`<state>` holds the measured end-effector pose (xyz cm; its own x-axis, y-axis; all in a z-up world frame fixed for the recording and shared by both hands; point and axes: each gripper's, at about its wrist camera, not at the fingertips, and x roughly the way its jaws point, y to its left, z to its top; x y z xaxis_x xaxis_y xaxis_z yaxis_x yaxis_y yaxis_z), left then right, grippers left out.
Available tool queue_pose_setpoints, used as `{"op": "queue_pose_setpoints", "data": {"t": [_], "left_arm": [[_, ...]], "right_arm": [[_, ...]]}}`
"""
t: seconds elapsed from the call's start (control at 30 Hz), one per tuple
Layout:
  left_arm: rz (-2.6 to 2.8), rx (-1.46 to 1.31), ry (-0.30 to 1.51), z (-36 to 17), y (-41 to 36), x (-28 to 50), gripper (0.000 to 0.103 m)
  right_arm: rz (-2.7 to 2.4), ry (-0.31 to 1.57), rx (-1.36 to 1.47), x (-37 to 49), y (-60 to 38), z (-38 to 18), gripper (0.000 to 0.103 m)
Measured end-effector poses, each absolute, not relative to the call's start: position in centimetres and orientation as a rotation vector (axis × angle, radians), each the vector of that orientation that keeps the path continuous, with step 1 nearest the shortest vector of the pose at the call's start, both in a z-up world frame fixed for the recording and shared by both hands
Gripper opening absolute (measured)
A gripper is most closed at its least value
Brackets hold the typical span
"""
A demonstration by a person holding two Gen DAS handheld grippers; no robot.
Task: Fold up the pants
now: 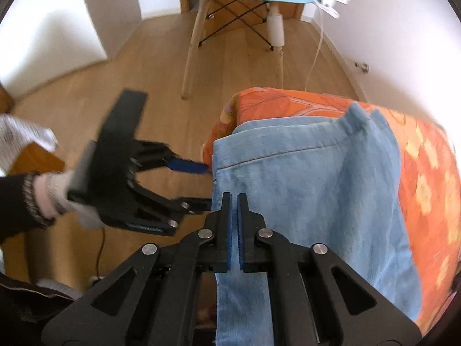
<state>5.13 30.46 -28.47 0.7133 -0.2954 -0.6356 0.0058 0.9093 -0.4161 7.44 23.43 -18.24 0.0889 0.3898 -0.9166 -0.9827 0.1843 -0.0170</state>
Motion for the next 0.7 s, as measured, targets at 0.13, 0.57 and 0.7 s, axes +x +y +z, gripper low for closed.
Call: {"op": "queue_pose_setpoints", "data": {"t": [0.13, 0.57, 0.7], "left_arm": [[-0.255, -0.369, 0.742, -27.9, 29.3, 5.8, 0.042], [-0.162, -0.422, 0.673, -29.5, 30.6, 4.1, 0.042], [-0.167, -0.433, 0.704, -31.1, 30.6, 5.8, 0.042]], "right_arm": [[1.208, 0.968, -0.748, 8.1, 22.8, -17.2, 0.003], [1.240, 0.981, -0.694, 7.6, 22.2, -15.9, 0.003], [1.254, 0.973, -0.695, 7.3, 22.2, -15.8, 0.003]]}}
